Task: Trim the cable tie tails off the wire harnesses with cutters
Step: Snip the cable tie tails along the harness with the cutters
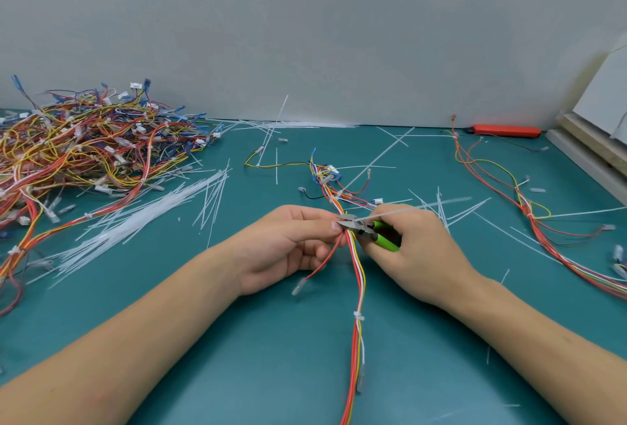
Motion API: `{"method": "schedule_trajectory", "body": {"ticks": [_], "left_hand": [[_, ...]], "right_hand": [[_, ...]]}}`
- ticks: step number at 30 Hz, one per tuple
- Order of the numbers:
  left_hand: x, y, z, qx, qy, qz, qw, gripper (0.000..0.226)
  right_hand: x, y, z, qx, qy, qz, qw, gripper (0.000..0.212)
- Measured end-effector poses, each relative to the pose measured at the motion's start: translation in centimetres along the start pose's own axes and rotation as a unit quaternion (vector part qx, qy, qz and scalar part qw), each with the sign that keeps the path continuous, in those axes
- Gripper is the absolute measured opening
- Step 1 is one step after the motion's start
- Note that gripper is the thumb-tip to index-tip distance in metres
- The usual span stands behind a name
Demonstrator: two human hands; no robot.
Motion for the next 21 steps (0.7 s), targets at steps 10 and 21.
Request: {"method": "schedule_trajectory", "body": {"ticks": [10, 21], "left_hand": [[-0.08, 0.0, -0.05, -0.002, -0.004, -0.003, 1.0, 0.008], [0.29, 0.18, 0.28, 0.008, -0.007, -0.002, 1.0, 0.011]], "right_hand": [[0.3, 0.29, 0.02, 0.015, -0.019, -0.012, 1.0, 0.027], [0.05, 0.75, 0.27, 0.034, 0.004, 0.002, 0.999, 0.032]]}}
Point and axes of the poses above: each hand's wrist, its own z-axis away from the middle knuckle, its own x-axis out of the palm, y = z × x, the point moved 8 cm from there along -z, towards the middle knuckle, and after that the axes turned 7 degrees about z, right-handed, at the moved point
